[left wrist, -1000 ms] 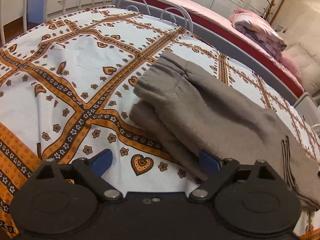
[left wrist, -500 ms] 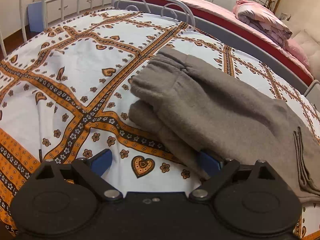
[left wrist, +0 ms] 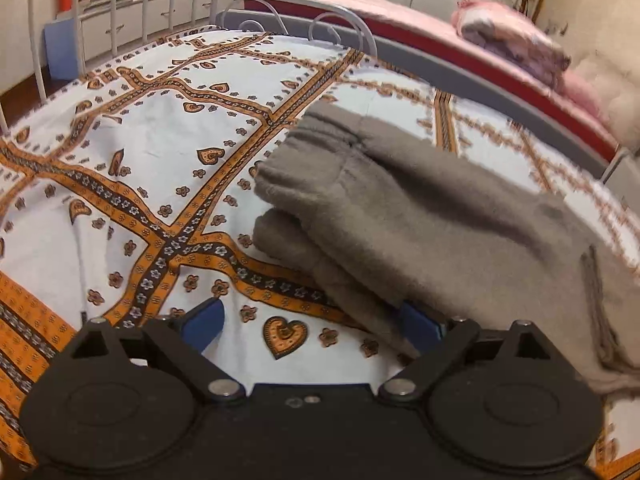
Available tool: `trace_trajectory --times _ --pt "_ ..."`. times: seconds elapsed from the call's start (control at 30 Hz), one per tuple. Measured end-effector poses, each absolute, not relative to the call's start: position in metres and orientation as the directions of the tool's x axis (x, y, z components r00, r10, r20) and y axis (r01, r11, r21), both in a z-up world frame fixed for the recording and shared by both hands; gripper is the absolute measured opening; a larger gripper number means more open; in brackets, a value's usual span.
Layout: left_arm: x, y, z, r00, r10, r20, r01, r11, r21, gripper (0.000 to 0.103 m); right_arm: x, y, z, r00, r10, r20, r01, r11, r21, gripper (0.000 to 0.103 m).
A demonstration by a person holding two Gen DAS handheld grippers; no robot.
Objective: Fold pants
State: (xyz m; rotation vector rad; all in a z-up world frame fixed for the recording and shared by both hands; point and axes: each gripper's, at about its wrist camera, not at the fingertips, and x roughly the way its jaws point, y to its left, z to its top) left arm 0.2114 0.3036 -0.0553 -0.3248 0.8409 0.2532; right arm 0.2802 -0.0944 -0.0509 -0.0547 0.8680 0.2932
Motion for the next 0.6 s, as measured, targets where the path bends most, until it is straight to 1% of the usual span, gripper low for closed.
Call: trace_trajectory --times 0.07,0.13,0.2,0.23,0.3,0.33,0.37,0.47,0.5,0.53,0.57,0.6 --pt "0.210 0.303 -0.053 0.662 0.067 -0.747 -0.329 0.921 -0.209 0.087 0.277 -0.097 -0.036 0.636 0.253 -0.729 -0.267 0.959 0.100 0.052" --pt "0.213 0.299 -0.052 0.663 0.076 -0.745 -0.317 0.930 -0.188 0.087 0.271 -0.102 -0.021 0.668 0.303 -0.679 -0.267 0.950 0.161 0.053" --pt "0.217 0.297 -0.054 0.662 0.061 -0.747 -0.315 0.927 -0.204 0.085 0.268 -0.100 -0.017 0.675 0.304 -0.672 -0.275 0.949 0.153 0.053" --pt "0.219 0.298 -0.056 0.661 0.051 -0.749 -0.319 0.922 -0.219 0.082 0.267 -0.100 -0.018 0.678 0.295 -0.673 -0.279 0.951 0.136 0.053" --pt "0.223 0.304 -0.061 0.658 0.015 -0.753 -0.337 0.900 -0.276 0.078 0.264 -0.101 -0.020 0.688 0.275 -0.671 -0.269 0.956 0.117 0.053" --pt "0.224 0.310 -0.065 0.655 -0.006 -0.756 -0.358 0.878 -0.317 0.074 0.264 -0.103 -0.020 0.693 0.272 -0.668 -0.259 0.958 0.122 0.053" --pt "0.226 0.318 -0.070 0.657 -0.032 -0.753 -0.386 0.844 -0.372 0.074 0.264 -0.106 -0.018 0.698 0.271 -0.663 -0.248 0.960 0.132 0.053" --pt "0.228 0.332 -0.076 0.694 -0.066 -0.717 -0.416 0.776 -0.474 0.072 0.262 -0.112 -0.017 0.711 0.264 -0.652 -0.229 0.963 0.140 0.054" --pt "0.229 0.336 -0.079 0.705 -0.072 -0.706 -0.427 0.752 -0.502 0.070 0.262 -0.114 -0.016 0.717 0.263 -0.646 -0.227 0.964 0.140 0.055" --pt "0.230 0.340 -0.081 0.713 -0.073 -0.697 -0.432 0.738 -0.519 0.065 0.261 -0.115 -0.015 0.720 0.261 -0.643 -0.224 0.964 0.141 0.058" --pt "0.230 0.344 -0.083 0.726 -0.072 -0.684 -0.434 0.723 -0.537 0.057 0.262 -0.116 -0.016 0.723 0.260 -0.640 -0.222 0.965 0.141 0.062" --pt "0.229 0.347 -0.085 0.739 -0.073 -0.670 -0.435 0.708 -0.557 0.054 0.261 -0.116 -0.016 0.726 0.260 -0.636 -0.222 0.965 0.141 0.063"
